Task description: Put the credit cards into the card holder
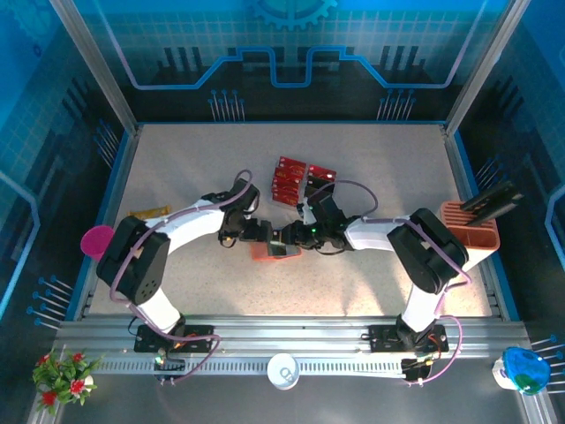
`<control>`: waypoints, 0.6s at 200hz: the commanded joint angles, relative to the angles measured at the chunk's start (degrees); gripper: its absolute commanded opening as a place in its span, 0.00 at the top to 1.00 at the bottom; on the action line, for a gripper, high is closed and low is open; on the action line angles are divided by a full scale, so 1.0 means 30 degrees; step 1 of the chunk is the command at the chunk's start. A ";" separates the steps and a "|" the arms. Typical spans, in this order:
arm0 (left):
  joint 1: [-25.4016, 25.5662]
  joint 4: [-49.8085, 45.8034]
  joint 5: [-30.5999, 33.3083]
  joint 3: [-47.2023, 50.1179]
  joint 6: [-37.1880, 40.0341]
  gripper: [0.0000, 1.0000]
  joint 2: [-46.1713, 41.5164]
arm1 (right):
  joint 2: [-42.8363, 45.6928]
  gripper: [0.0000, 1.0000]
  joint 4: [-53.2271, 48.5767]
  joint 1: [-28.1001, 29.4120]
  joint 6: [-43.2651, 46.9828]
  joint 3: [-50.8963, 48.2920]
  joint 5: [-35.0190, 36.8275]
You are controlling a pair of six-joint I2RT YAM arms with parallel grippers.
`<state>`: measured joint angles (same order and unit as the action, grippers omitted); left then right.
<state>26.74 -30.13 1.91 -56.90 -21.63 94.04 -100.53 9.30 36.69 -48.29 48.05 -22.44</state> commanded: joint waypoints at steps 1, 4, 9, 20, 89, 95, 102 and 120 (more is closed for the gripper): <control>-0.0400 -0.0537 -0.0716 -0.0132 -0.1258 0.01 -0.1251 | 0.1360 0.63 -0.2957 -0.0071 0.1618 0.0674 0.0125; -0.0416 -0.0533 -0.0717 -0.0067 -0.1346 0.01 -0.1360 | 0.1443 0.63 -0.3155 -0.0078 0.1756 0.1091 0.0140; -0.0486 -0.0501 -0.0749 0.0046 -0.1492 0.01 -0.1503 | 0.1569 0.63 -0.3506 -0.0099 0.1955 0.1332 0.0212; -0.0578 -0.0475 -0.0768 0.0380 -0.1745 0.01 -0.1845 | 0.1805 0.64 -0.4214 -0.0100 0.2369 0.1621 0.0394; -0.0715 -0.0313 -0.0200 0.2215 -0.1880 0.01 -0.1778 | 0.0005 0.85 -0.5749 0.0031 0.3557 0.4027 0.0455; -0.0715 -0.0371 -0.0055 0.2259 -0.1866 0.01 -0.1636 | -0.0267 0.87 -0.5845 0.0092 0.3652 0.4225 0.0475; -0.0713 -0.0386 0.0069 0.2281 -0.1802 0.01 -0.1452 | -0.0567 0.88 -0.5928 0.0174 0.3744 0.4472 0.0484; -0.0735 -0.0330 0.0260 0.2336 -0.1657 0.01 -0.0995 | -0.1267 0.90 -0.6211 0.0361 0.4003 0.4997 0.0547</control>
<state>24.91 -30.11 1.34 -50.72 -26.89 88.92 -101.47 -6.02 36.75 -38.41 60.62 -21.28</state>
